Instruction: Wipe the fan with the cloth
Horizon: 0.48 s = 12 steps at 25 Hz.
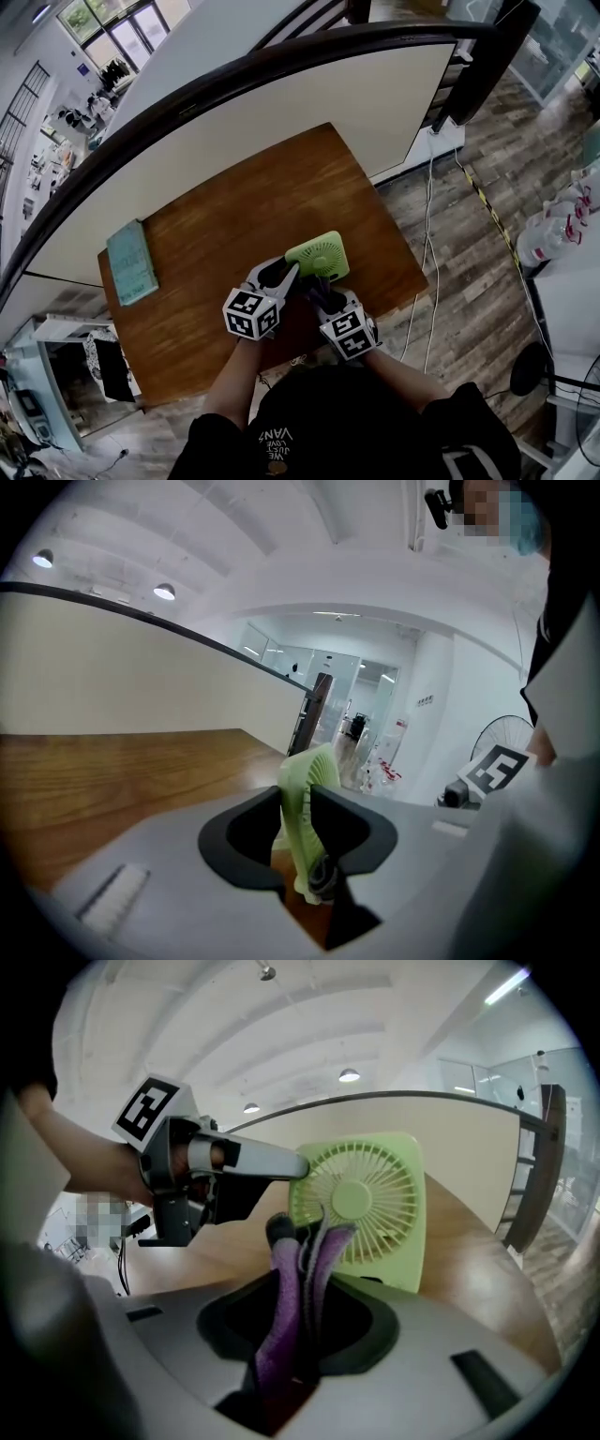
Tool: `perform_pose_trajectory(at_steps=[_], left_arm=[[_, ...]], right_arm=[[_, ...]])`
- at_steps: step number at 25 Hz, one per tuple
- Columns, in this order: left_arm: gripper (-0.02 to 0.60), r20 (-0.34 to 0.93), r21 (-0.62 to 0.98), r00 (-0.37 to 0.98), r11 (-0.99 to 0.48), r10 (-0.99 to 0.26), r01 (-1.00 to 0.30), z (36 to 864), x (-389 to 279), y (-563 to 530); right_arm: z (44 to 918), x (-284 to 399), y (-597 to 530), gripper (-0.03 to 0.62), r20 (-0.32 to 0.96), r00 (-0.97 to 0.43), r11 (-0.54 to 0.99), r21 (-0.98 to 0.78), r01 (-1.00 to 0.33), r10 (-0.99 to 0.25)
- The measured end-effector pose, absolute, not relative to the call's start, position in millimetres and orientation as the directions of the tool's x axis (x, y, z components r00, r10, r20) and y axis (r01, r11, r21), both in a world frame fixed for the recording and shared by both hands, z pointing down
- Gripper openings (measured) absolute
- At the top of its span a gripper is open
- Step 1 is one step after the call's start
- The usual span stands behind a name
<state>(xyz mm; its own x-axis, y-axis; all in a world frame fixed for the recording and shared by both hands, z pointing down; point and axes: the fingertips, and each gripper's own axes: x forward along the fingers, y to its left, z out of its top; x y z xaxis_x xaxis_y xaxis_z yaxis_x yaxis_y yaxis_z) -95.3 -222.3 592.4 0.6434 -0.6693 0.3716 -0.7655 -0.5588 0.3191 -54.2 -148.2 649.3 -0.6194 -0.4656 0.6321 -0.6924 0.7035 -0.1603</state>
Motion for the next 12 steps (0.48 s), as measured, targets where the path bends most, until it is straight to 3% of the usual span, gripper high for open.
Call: perform_pose_trajectory(at_steps=[12], left_arm=[[0.103, 0.37, 0.329, 0.657, -0.569, -0.657, -0.754, 593.6, -96.3, -221.3]], right_arm=[[647.8, 6.3, -177.6, 0.117, 0.637, -0.536, 0.59, -0.153, -0.793, -0.555]])
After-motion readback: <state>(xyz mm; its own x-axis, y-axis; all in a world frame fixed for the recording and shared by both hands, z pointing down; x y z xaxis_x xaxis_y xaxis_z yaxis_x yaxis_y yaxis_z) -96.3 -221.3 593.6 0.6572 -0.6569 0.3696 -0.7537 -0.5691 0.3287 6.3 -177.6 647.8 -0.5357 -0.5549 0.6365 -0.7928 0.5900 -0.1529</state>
